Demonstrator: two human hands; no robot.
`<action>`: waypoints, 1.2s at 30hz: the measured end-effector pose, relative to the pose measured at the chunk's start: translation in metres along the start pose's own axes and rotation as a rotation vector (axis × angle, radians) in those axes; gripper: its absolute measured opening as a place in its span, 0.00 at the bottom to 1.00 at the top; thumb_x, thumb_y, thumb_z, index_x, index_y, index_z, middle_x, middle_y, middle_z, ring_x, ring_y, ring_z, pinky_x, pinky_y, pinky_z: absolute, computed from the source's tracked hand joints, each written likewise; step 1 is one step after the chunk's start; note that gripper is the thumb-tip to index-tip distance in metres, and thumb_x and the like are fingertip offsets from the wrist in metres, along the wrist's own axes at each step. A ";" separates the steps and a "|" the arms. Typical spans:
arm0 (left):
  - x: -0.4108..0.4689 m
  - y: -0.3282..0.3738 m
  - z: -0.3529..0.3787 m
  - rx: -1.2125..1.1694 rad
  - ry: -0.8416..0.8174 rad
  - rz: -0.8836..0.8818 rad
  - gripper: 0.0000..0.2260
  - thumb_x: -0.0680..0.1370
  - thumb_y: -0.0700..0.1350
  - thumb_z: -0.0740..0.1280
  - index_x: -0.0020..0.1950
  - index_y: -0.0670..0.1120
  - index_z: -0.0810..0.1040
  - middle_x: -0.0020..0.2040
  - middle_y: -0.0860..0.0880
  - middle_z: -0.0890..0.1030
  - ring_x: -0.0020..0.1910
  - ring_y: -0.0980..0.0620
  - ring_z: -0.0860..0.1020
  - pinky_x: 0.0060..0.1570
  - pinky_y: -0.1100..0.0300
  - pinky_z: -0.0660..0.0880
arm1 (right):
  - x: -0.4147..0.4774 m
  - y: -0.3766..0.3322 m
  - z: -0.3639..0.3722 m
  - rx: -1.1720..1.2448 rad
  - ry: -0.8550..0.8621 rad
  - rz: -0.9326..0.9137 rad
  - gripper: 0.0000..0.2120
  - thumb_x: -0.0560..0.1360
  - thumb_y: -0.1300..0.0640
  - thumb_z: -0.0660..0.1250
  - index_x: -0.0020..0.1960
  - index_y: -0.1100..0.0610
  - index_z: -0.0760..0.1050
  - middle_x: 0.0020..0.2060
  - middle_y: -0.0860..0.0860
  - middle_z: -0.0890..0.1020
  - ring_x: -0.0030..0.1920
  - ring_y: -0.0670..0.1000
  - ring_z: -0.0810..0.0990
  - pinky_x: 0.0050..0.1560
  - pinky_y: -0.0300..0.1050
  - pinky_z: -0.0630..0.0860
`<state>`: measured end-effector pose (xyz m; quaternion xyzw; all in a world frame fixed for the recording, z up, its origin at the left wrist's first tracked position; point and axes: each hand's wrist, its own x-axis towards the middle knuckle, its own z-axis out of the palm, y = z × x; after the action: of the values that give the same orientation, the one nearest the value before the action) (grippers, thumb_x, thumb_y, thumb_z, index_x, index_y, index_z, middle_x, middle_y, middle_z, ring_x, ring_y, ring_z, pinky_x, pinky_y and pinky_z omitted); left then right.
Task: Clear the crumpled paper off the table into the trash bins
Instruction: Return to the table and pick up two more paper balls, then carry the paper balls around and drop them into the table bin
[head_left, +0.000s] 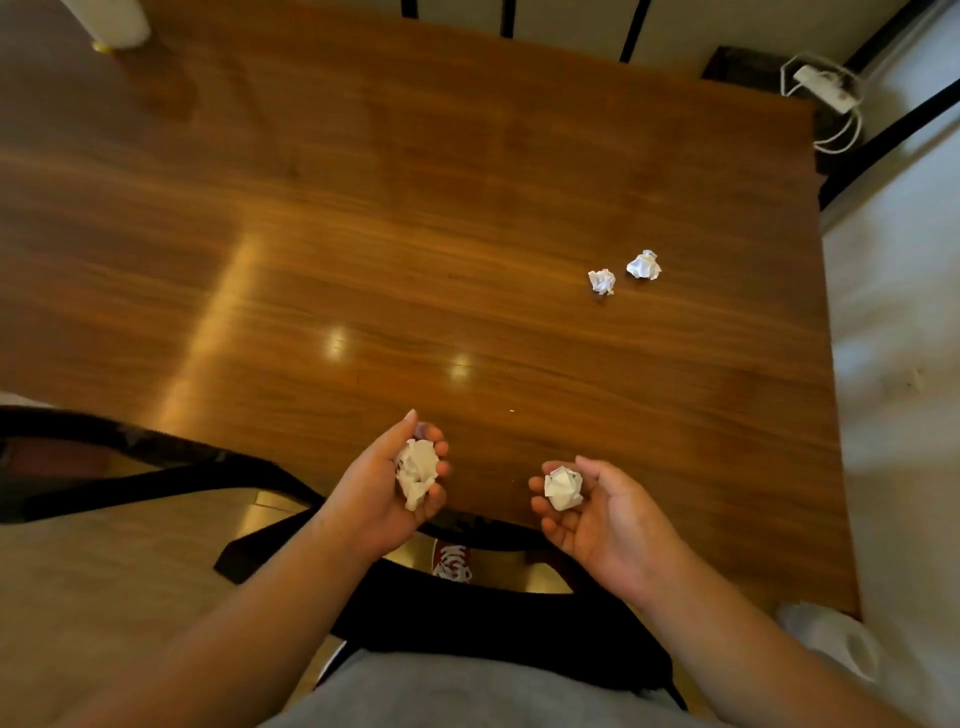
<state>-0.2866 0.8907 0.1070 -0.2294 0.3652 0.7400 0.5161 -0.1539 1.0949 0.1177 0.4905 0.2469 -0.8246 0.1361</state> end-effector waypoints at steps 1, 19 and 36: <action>-0.009 -0.006 -0.002 -0.016 0.005 0.019 0.13 0.75 0.57 0.65 0.37 0.50 0.80 0.37 0.51 0.78 0.32 0.55 0.77 0.25 0.63 0.74 | -0.005 0.003 -0.001 -0.034 -0.002 0.010 0.18 0.80 0.51 0.58 0.59 0.61 0.79 0.48 0.60 0.84 0.42 0.55 0.82 0.40 0.48 0.78; -0.203 -0.178 -0.093 -0.455 0.237 0.513 0.10 0.75 0.50 0.65 0.39 0.46 0.80 0.35 0.49 0.78 0.30 0.55 0.77 0.23 0.65 0.73 | -0.074 0.125 0.004 -0.679 -0.233 0.084 0.15 0.80 0.55 0.61 0.57 0.62 0.79 0.51 0.62 0.84 0.47 0.58 0.81 0.44 0.50 0.77; -0.420 -0.285 -0.337 -1.071 0.618 0.776 0.13 0.79 0.48 0.61 0.38 0.45 0.76 0.32 0.48 0.77 0.25 0.54 0.75 0.19 0.65 0.71 | -0.056 0.458 0.253 -1.224 -0.596 0.295 0.14 0.79 0.55 0.62 0.59 0.62 0.78 0.48 0.60 0.85 0.44 0.55 0.84 0.40 0.47 0.80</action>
<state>0.1186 0.4359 0.1096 -0.5032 0.1370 0.8482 -0.0931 -0.1007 0.5720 0.1421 0.1068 0.5502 -0.6096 0.5606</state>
